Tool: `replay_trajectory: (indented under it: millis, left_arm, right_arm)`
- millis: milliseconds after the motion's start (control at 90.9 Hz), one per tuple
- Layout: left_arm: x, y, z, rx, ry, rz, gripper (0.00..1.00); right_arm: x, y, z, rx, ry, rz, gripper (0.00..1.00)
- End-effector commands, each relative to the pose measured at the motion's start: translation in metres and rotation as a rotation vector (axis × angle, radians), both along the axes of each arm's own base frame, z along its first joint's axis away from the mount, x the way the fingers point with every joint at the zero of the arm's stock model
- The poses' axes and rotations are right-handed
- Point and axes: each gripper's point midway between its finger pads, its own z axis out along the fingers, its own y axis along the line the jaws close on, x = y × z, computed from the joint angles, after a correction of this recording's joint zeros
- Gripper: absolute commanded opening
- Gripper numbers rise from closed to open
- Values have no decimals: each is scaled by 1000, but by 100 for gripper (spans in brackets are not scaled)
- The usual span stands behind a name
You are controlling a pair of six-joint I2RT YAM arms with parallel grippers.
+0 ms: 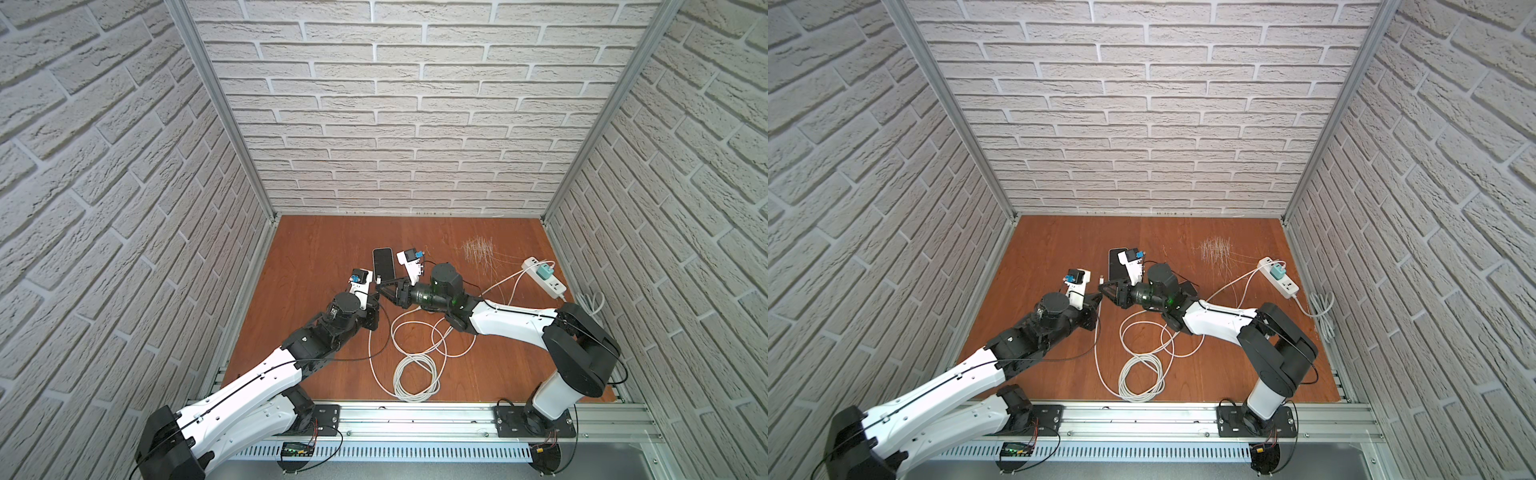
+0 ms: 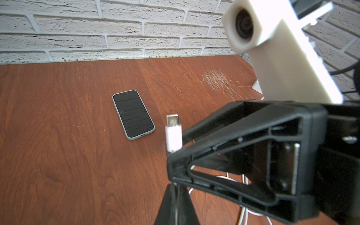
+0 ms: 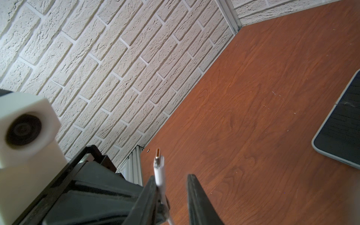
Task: Plug the charging cable into the phone
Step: Pick up the charging cable from the center of the board.
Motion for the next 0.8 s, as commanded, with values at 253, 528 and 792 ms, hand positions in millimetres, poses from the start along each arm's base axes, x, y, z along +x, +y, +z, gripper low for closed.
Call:
replay_trajectory:
  millis: [253, 528, 792]
  left_arm:
    - [1, -3, 4, -26, -19, -7, 0]
    - [1, -2, 1, -20, -14, 0, 0]
    - [1, -2, 1, -20, -17, 1, 0]
  right_arm:
    - [-2, 8, 29, 69, -67, 24, 27]
    - [-3, 7, 31, 78, -77, 28, 24]
    - [-4, 8, 31, 79, -83, 34, 21]
